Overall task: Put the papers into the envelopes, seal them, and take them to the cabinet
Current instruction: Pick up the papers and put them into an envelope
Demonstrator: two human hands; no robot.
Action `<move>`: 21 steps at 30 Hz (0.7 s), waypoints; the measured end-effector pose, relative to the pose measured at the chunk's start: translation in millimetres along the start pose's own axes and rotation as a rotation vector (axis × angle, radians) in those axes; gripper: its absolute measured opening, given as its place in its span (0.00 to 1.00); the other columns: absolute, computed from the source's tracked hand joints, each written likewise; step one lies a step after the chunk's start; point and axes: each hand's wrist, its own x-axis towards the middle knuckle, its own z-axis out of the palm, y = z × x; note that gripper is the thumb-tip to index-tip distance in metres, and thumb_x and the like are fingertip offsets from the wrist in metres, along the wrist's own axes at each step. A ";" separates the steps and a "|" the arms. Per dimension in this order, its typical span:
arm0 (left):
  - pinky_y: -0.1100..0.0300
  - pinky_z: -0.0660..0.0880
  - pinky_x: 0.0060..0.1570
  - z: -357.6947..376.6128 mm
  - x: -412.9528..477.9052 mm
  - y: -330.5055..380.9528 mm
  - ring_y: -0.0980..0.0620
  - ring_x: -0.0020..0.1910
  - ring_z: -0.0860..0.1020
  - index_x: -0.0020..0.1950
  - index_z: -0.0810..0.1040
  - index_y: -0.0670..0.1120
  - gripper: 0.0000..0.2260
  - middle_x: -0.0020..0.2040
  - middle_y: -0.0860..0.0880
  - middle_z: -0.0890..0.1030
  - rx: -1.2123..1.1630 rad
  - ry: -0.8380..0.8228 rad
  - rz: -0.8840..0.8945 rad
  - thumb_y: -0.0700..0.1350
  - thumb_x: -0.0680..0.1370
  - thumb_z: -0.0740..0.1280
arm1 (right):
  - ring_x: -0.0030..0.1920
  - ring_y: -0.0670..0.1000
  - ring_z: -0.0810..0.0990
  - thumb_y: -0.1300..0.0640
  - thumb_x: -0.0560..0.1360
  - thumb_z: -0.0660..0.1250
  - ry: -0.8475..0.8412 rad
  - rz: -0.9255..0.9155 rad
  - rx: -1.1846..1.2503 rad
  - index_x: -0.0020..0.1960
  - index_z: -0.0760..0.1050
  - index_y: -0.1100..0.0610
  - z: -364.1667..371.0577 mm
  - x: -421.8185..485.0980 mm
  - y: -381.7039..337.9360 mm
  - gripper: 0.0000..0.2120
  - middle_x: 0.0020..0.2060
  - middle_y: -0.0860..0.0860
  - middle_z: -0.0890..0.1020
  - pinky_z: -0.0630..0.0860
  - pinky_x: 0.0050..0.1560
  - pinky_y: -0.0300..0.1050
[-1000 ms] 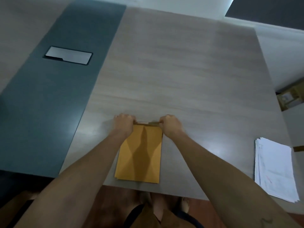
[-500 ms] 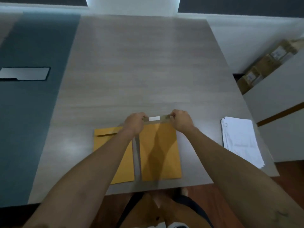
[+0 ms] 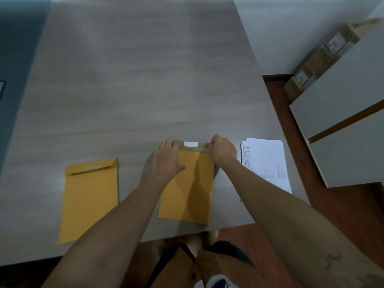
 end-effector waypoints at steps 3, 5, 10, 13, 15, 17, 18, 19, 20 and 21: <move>0.50 0.71 0.61 11.0 -2.6 6.6 0.46 0.64 0.69 0.65 0.73 0.51 0.30 0.64 0.48 0.72 0.039 -0.041 0.003 0.62 0.68 0.75 | 0.50 0.57 0.80 0.57 0.80 0.60 0.000 -0.041 -0.092 0.59 0.73 0.58 -2.0 5.8 4.5 0.10 0.51 0.56 0.80 0.74 0.42 0.47; 0.50 0.70 0.63 11.1 -0.4 11.3 0.46 0.66 0.68 0.68 0.72 0.51 0.32 0.67 0.48 0.71 0.041 -0.069 -0.013 0.63 0.69 0.74 | 0.51 0.57 0.80 0.58 0.80 0.60 0.004 -0.049 -0.123 0.60 0.72 0.57 -4.7 9.6 7.1 0.10 0.53 0.55 0.80 0.76 0.44 0.49; 0.51 0.71 0.62 1.0 11.5 20.3 0.46 0.64 0.68 0.68 0.72 0.50 0.35 0.63 0.48 0.70 0.132 -0.127 -0.038 0.65 0.67 0.74 | 0.55 0.58 0.79 0.56 0.80 0.60 -0.022 -0.054 -0.095 0.65 0.69 0.57 -14.6 15.0 13.6 0.14 0.58 0.56 0.77 0.73 0.47 0.48; 0.53 0.70 0.61 -3.4 17.1 25.6 0.47 0.62 0.68 0.65 0.75 0.48 0.36 0.60 0.47 0.70 0.176 -0.119 -0.043 0.66 0.64 0.75 | 0.56 0.59 0.78 0.50 0.80 0.59 0.004 -0.034 -0.023 0.64 0.70 0.57 -26.0 16.3 24.5 0.16 0.58 0.56 0.77 0.73 0.49 0.50; 0.54 0.70 0.60 -5.0 19.8 35.1 0.47 0.61 0.68 0.64 0.75 0.48 0.35 0.60 0.47 0.70 0.189 -0.088 -0.007 0.67 0.65 0.74 | 0.55 0.58 0.79 0.49 0.80 0.59 0.040 0.012 0.005 0.62 0.71 0.57 -34.2 14.7 36.1 0.16 0.56 0.56 0.79 0.74 0.49 0.50; 0.53 0.70 0.59 -6.0 22.0 48.5 0.46 0.60 0.69 0.61 0.75 0.48 0.31 0.59 0.47 0.71 0.191 -0.059 0.057 0.66 0.67 0.73 | 0.54 0.59 0.79 0.49 0.79 0.59 0.063 0.061 0.032 0.60 0.73 0.58 -41.3 12.9 47.7 0.15 0.55 0.57 0.79 0.75 0.49 0.49; 0.52 0.70 0.59 -5.8 23.0 57.8 0.45 0.60 0.69 0.60 0.75 0.47 0.29 0.58 0.46 0.71 0.192 -0.042 0.098 0.66 0.69 0.72 | 0.53 0.58 0.79 0.49 0.79 0.59 0.074 0.088 0.045 0.59 0.74 0.58 -44.1 11.5 55.6 0.15 0.55 0.57 0.79 0.75 0.49 0.49; 0.51 0.70 0.59 -4.8 24.0 67.4 0.45 0.59 0.70 0.58 0.75 0.47 0.27 0.57 0.46 0.72 0.198 -0.022 0.134 0.65 0.70 0.71 | 0.53 0.58 0.79 0.49 0.79 0.59 0.082 0.115 0.057 0.58 0.74 0.58 -46.9 10.2 63.3 0.15 0.54 0.57 0.79 0.75 0.49 0.49; 0.51 0.70 0.59 -3.9 24.1 77.3 0.44 0.59 0.70 0.57 0.75 0.46 0.25 0.57 0.46 0.72 0.201 -0.001 0.169 0.64 0.71 0.70 | 0.54 0.58 0.80 0.48 0.79 0.60 0.090 0.141 0.068 0.58 0.75 0.58 -49.1 9.0 71.2 0.16 0.55 0.57 0.80 0.76 0.49 0.49; 0.51 0.70 0.60 -1.6 23.7 89.4 0.44 0.59 0.70 0.57 0.75 0.46 0.24 0.57 0.45 0.73 0.196 0.016 0.209 0.63 0.73 0.69 | 0.54 0.58 0.80 0.48 0.78 0.60 0.101 0.171 0.079 0.58 0.75 0.58 -51.4 7.2 81.3 0.16 0.55 0.57 0.80 0.76 0.50 0.49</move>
